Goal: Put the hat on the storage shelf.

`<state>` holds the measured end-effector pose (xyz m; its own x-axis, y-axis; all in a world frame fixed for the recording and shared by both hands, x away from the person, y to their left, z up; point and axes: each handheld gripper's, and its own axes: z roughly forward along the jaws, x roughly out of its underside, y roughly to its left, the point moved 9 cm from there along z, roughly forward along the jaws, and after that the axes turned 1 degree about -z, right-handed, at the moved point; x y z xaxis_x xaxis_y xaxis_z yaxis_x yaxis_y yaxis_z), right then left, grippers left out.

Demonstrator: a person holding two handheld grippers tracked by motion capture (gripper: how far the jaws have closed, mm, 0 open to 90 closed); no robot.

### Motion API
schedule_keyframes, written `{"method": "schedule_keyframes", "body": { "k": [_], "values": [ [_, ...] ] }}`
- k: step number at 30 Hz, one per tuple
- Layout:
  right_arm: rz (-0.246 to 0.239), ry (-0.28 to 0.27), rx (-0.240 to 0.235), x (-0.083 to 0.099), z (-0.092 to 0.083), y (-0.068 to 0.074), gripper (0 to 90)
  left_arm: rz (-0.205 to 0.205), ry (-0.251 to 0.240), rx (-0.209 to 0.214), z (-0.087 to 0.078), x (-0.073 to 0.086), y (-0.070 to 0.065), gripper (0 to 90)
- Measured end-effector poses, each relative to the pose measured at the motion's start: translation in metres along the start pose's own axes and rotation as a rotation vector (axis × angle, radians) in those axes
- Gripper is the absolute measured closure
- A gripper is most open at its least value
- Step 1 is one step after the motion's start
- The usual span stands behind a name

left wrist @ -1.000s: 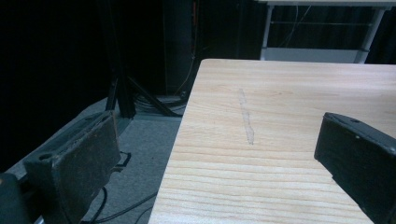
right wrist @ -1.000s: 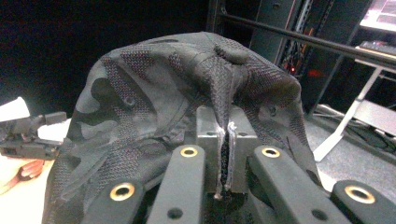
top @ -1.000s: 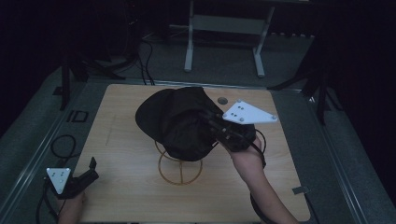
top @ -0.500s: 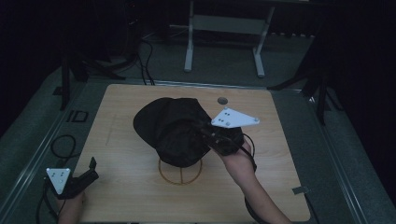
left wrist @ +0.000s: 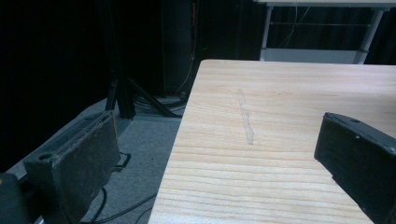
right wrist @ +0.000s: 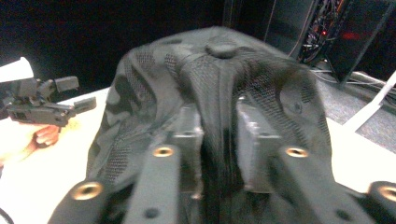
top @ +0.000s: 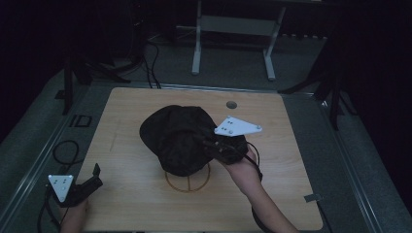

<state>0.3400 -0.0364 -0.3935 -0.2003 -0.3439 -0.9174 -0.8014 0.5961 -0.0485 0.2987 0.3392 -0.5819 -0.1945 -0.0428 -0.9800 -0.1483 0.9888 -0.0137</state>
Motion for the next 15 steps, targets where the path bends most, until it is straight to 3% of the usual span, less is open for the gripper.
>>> {"method": "schedule_keyframes", "body": {
  "k": [15],
  "values": [
    [0.019,-0.004,-0.008,0.0038,0.0041,-0.0010,54.6,-0.001,-0.001,0.002,-0.0001,0.0000,-0.0001,0.6]
  ]
}}
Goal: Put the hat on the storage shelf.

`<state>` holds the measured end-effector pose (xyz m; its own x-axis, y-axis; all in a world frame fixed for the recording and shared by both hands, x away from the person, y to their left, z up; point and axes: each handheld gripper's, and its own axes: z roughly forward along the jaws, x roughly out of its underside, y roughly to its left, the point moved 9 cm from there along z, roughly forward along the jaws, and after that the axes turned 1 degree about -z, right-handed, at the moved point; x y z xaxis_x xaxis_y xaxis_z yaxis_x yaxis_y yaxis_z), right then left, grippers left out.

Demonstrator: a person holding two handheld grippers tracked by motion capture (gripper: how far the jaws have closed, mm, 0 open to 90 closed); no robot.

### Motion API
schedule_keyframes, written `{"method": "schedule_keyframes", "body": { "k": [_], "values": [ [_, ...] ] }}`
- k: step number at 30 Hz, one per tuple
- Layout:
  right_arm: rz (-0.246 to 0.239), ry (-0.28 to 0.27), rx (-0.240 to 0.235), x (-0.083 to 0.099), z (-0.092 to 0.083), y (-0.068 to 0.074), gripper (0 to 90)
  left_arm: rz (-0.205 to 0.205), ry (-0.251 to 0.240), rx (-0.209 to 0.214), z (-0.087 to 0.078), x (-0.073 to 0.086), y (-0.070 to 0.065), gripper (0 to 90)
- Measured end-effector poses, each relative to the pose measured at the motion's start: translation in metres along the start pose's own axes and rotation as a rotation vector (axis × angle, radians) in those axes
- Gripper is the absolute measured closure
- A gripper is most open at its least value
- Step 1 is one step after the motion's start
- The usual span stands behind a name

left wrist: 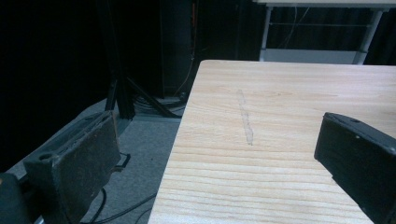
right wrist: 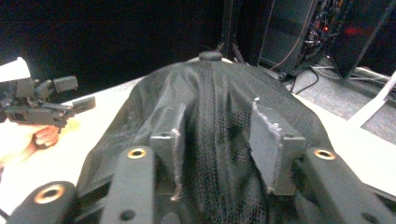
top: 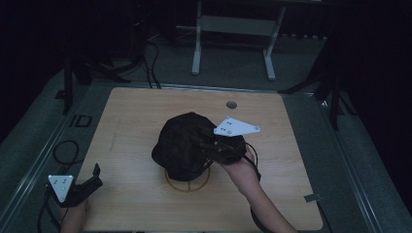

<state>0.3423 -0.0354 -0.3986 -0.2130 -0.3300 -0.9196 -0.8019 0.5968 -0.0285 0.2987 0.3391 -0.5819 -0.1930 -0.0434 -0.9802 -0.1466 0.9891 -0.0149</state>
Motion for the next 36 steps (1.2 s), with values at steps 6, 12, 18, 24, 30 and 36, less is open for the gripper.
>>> {"method": "schedule_keyframes", "body": {
  "k": [6,12,18,24,30,36],
  "values": [
    [-0.010,-0.024,-0.005,-0.009,-0.007,0.000,50.6,-0.001,0.000,0.000,0.000,0.000,0.000,0.6],
    [-0.001,-0.037,0.005,-0.015,-0.014,-0.008,42.4,-0.001,0.000,0.000,0.000,0.000,0.000,0.6],
    [0.013,-0.035,0.012,-0.010,-0.024,-0.021,28.7,0.001,0.000,0.000,0.000,0.000,0.000,0.6],
    [0.036,-0.048,0.028,-0.002,-0.036,-0.037,19.7,0.001,-0.001,0.000,0.000,0.000,0.000,0.6],
    [0.062,-0.071,0.062,0.009,-0.051,-0.056,15.9,0.001,-0.001,-0.001,0.000,0.000,0.000,0.6],
    [0.065,-0.069,0.124,0.029,-0.064,-0.077,13.9,0.001,0.001,0.000,0.000,0.000,0.000,0.6]
  ]
}}
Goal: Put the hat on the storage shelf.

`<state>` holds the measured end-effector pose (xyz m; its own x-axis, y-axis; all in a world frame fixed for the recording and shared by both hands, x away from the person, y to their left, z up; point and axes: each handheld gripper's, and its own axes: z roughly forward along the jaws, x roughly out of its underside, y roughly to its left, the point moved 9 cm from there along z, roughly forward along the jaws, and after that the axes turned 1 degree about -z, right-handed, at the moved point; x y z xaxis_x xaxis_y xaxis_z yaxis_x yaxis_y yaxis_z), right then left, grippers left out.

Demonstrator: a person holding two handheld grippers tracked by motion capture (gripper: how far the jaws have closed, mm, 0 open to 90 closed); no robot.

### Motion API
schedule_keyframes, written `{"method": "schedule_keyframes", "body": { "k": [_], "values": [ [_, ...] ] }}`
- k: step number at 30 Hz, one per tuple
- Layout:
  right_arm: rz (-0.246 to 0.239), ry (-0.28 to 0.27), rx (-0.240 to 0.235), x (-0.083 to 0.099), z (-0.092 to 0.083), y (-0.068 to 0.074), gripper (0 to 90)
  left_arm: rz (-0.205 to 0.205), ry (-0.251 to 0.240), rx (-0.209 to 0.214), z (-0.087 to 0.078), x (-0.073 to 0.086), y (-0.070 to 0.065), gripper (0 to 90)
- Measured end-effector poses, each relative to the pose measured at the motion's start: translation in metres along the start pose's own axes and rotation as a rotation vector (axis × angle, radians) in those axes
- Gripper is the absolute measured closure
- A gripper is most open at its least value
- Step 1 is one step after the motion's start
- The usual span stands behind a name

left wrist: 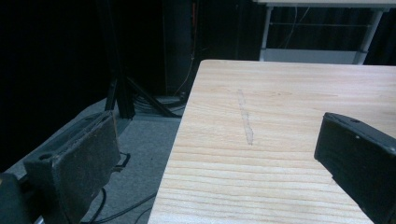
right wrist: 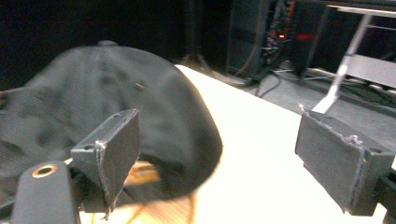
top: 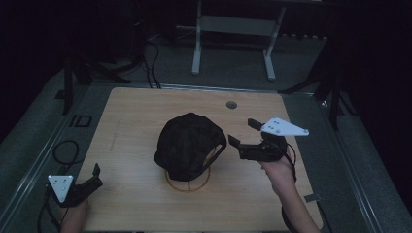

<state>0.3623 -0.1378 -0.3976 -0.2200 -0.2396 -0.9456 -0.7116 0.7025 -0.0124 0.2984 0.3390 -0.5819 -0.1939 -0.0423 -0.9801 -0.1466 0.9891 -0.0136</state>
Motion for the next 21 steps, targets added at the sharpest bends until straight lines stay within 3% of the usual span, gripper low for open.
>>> {"method": "schedule_keyframes", "body": {
  "k": [12,13,21],
  "values": [
    [0.020,0.016,0.106,0.044,-0.024,-0.044,13.8,0.003,0.001,-0.002,0.000,0.000,0.000,0.6],
    [0.035,0.021,0.127,0.057,-0.029,-0.054,13.8,0.003,0.000,-0.001,0.000,0.000,0.000,0.6],
    [0.069,0.017,0.153,0.091,-0.041,-0.075,13.8,0.007,0.001,0.000,0.000,0.000,-0.001,0.6]
  ]
}}
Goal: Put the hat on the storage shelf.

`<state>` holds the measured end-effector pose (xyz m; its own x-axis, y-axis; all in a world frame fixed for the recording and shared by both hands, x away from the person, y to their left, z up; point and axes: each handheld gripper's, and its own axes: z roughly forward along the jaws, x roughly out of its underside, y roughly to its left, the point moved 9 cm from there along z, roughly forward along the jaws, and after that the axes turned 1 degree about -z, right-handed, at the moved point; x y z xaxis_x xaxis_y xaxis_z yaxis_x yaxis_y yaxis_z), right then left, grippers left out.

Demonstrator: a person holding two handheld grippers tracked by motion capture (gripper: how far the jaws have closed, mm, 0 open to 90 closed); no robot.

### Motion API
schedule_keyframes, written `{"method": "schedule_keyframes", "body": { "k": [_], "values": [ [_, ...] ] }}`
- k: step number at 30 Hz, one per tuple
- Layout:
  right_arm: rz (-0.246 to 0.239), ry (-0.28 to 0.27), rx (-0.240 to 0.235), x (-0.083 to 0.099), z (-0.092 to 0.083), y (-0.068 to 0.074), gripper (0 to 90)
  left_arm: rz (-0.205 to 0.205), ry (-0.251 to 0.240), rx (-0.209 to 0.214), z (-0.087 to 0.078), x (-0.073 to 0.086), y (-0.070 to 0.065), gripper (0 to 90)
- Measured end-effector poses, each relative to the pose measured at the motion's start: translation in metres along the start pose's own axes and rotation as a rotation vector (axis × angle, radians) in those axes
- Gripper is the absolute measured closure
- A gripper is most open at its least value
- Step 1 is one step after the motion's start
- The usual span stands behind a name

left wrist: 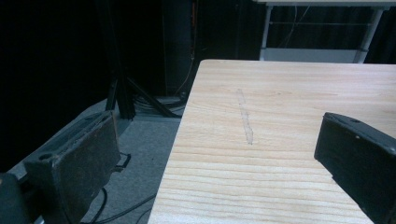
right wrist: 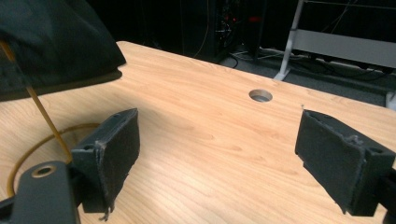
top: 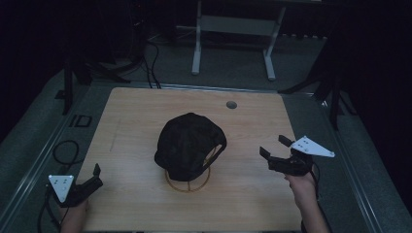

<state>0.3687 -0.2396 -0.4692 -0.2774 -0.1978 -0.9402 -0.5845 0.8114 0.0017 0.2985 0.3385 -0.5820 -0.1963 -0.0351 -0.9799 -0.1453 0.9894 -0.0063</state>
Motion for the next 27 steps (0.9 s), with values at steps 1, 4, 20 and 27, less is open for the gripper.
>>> {"method": "schedule_keyframes", "body": {
  "k": [1,4,20,27],
  "values": [
    [-0.007,-0.010,-0.006,0.008,-0.003,-0.003,13.8,0.000,-0.001,0.000,0.000,0.000,0.000,0.6],
    [-0.009,-0.009,0.009,0.021,-0.006,-0.007,13.7,0.000,0.000,0.000,0.000,0.000,0.000,0.6],
    [0.090,0.068,0.171,0.100,-0.012,-0.051,13.7,-0.002,0.002,-0.003,0.000,0.000,0.000,0.6],
    [0.095,0.117,0.319,0.123,-0.020,-0.075,13.8,-0.003,0.001,-0.002,0.000,0.000,0.000,0.6]
  ]
}}
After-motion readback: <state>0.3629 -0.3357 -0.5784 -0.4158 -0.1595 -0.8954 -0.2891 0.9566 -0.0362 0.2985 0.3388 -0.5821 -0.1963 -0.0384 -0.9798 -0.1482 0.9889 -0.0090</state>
